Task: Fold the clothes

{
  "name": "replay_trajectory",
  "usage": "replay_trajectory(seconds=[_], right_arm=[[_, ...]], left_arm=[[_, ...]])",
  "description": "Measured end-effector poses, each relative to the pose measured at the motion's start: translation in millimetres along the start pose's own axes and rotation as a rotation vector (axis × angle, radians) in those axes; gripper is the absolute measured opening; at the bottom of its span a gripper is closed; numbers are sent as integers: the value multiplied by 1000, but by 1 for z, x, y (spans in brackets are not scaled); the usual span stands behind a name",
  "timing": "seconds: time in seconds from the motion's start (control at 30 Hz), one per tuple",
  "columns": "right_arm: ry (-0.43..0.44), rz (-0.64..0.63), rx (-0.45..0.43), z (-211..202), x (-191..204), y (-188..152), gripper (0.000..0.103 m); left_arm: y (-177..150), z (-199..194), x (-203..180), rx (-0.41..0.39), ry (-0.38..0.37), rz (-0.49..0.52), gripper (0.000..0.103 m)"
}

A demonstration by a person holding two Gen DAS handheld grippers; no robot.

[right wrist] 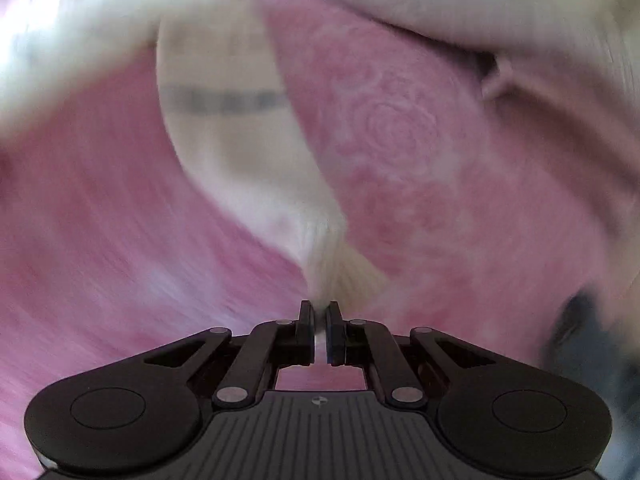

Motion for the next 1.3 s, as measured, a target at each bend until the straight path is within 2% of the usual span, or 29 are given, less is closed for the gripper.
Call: replay_trajectory(seconds=[0.07,0.13,0.2,0.23,0.27,0.3,0.33,0.4,0.5,0.67,0.7,0.73,0.77,0.9,1.0,1.1,1.17,1.27,1.3], right_arm=[[148,324,-109,-36,-23,16,4],[215,632,-233,-64,-58,26,4],[103,802,-264,-72,-88,19,5],[40,877,-274,-75,-102,14,13],[-47,897,-250,-72,-109,6,20],[-102,919,-223,-67,-111,-5,43],[-99,949,-211,-62,-106,-16,59],[-63,1002,-201,-52,-90,-35,62],[-29,1051,-180,-27,-67,-53,62],[-113,1139,-161,25,-54,-67,61],[-150,1135,-165,26,-49,-64,52],[-165,1123,-145,27,-47,-58,25],[-180,1115,-128,26,-45,-53,14],[-266,1147,-106,1,-40,-47,13],[-346,1134,-45,-8,-31,-51,24],[-358,1061,-58,-30,-10,-23,25],[-366,1013,-67,-45,4,-4,25],[-372,937,-81,-68,28,25,25],[-342,901,-92,-79,52,43,25]], left_arm=[[1,1,1,7,2,-9,25],[3,3,2,15,1,-21,25],[3,7,2,27,-15,-52,25],[4,10,2,30,-22,-64,25],[3,12,1,33,-30,-74,25],[3,14,1,35,-37,-78,25],[2,16,0,39,-43,-80,25],[-1,19,1,48,-46,-76,25],[-8,22,8,64,-33,-94,25],[-14,16,27,59,-27,-144,25],[-15,13,30,56,-27,-150,25],[-15,11,34,52,-26,-155,25],[-16,9,38,48,-26,-160,25],[-19,-2,53,32,-21,-184,25],[-21,-13,70,24,-2,-232,25],[-21,-33,85,15,26,-261,25],[-19,-48,95,7,49,-268,29],[-13,-78,101,-19,88,-225,32],[-12,-89,103,-30,99,-215,33]])
Point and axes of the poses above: each gripper's, at about its wrist camera, not at the fingertips, and z roughly the way its jaws point, x to its left, y to its top, the point moved 4 cm from there along z, roughly the way its jaws point, and after that the axes turned 6 degrees about -x, right-handed, at the moved point
